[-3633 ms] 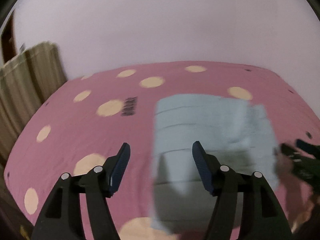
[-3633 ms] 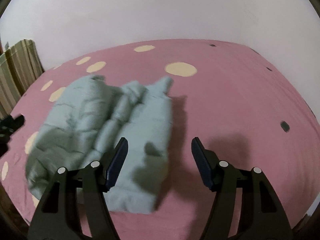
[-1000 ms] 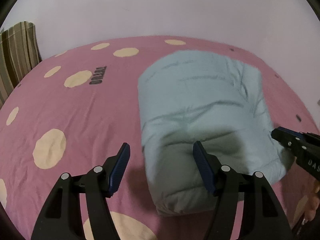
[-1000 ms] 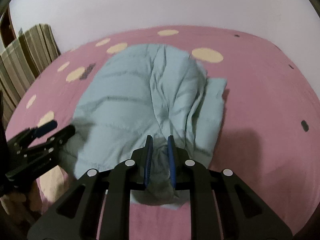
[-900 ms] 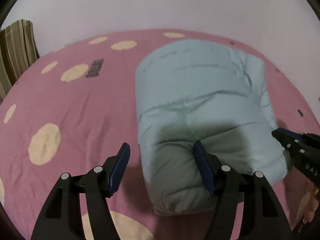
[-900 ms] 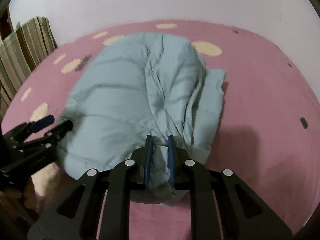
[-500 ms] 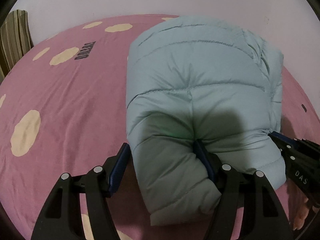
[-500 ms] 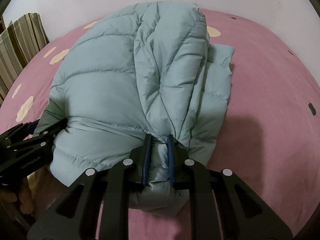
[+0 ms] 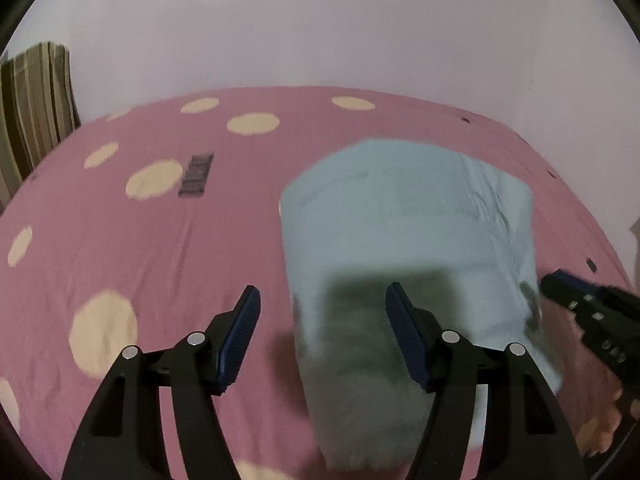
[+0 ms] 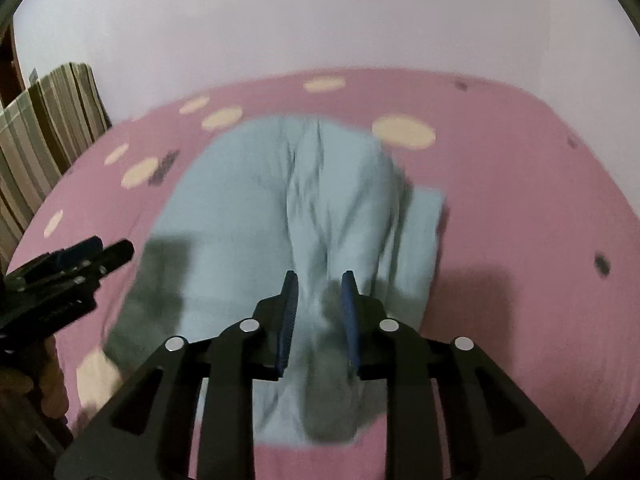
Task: Fold large clothes
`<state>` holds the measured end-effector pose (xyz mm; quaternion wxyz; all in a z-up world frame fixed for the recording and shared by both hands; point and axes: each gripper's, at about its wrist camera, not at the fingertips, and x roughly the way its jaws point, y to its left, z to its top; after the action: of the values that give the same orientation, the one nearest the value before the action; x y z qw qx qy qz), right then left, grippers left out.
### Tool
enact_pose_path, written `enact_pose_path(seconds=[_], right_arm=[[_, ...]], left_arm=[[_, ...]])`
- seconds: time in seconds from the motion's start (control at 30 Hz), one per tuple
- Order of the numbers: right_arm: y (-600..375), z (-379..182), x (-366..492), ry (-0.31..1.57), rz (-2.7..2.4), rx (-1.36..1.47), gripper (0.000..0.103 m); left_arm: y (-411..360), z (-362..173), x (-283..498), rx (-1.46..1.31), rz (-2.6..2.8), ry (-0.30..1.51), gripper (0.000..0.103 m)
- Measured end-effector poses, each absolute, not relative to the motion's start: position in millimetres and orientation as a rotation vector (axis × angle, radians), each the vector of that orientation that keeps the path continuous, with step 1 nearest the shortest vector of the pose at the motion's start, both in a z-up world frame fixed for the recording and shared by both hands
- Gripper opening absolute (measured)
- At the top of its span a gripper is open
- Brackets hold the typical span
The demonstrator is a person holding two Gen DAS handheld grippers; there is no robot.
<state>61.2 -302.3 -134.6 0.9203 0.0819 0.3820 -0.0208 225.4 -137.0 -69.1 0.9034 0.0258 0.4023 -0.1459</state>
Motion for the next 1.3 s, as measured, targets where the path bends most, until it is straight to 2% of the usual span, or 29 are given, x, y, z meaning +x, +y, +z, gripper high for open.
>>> enact_pose_path(seconds=[0.13,0.33,0.67,1.3], right_arm=[[-310.1,-126.8,100.7,0.765,-0.043,0.163,0.023],[-321.8,-152.3,143.5,0.837,-0.077,0.148,0.023],[-336.4,-205.9,166.1,0.946,-0.087,0.199,0.023],[-334.7,-215.0,169.4,0.940,-0.102,0.193,0.023]], left_arm=[[-150.2,-73.2,266.1,0.077,-0.286,0.858,0.065],[-169.7,-101.5,298.8,0.158,-0.266,0.937,0.065],[-185.0,-130.9,306.8,0.206,-0.252,0.991,0.065],[-188.0,-144.9,307.3,0.198,-0.244,0.992,0.065]])
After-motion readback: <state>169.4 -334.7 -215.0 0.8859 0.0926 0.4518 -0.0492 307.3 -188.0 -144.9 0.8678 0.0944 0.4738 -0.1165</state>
